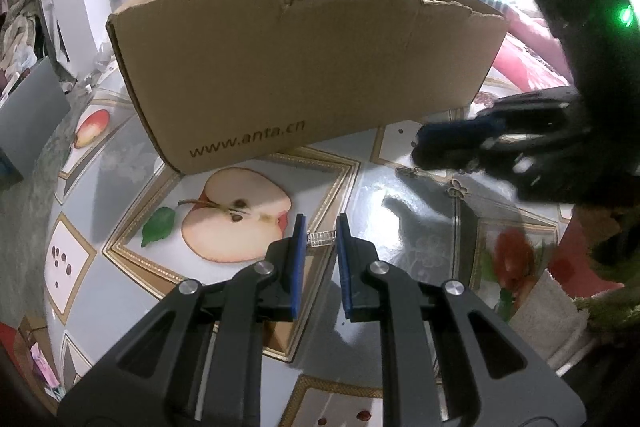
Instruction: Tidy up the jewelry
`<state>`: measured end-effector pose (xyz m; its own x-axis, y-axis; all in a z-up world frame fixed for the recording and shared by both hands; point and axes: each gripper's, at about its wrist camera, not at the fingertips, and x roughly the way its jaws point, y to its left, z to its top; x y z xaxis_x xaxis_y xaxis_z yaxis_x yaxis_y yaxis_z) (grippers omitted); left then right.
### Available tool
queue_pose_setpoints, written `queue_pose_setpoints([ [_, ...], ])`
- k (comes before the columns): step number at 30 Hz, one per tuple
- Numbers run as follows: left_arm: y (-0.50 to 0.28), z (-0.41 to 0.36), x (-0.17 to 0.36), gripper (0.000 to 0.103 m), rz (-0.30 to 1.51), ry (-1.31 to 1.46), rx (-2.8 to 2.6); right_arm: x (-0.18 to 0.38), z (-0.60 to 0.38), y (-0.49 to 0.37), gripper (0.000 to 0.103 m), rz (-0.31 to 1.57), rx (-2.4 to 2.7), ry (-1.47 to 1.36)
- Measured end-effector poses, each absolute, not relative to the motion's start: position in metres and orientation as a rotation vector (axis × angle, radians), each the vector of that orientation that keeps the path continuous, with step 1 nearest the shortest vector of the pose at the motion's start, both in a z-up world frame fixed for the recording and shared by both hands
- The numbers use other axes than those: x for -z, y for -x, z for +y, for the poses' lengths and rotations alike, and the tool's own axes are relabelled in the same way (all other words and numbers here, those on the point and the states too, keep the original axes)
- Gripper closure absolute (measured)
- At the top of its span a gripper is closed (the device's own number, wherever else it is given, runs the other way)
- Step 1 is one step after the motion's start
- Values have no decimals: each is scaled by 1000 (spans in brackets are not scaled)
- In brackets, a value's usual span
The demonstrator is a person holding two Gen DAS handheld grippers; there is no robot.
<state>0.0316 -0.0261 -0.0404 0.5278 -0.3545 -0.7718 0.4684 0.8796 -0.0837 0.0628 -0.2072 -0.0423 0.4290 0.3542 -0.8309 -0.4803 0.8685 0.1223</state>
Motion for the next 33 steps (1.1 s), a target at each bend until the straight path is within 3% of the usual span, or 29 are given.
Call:
queue_pose_setpoints([
  [3,-34,-27,41,89,892,-144,491,51,-200,-66,84,1004,-500,228],
  [6,-36,-27,41,89,892,-145,487,47,-201,-68,99,1032,-511,230],
  [10,-37,-26,41,89,888,-134,484,41,-213,-72,103,1051,-508,149],
  [21,-29,-19,35,89,861,-117,473,-4,-255,-73,103,987,-568,-198],
  [26,-23,-17,33,89,854,-118,473,-2,-241,-68,103,1005,-564,-67],
  [30,-20,-18,31,89,852,-122,477,18,-217,-67,92,1054,-553,92],
  [33,-19,-18,31,89,851,-126,478,37,-208,-72,91,1088,-524,175],
])
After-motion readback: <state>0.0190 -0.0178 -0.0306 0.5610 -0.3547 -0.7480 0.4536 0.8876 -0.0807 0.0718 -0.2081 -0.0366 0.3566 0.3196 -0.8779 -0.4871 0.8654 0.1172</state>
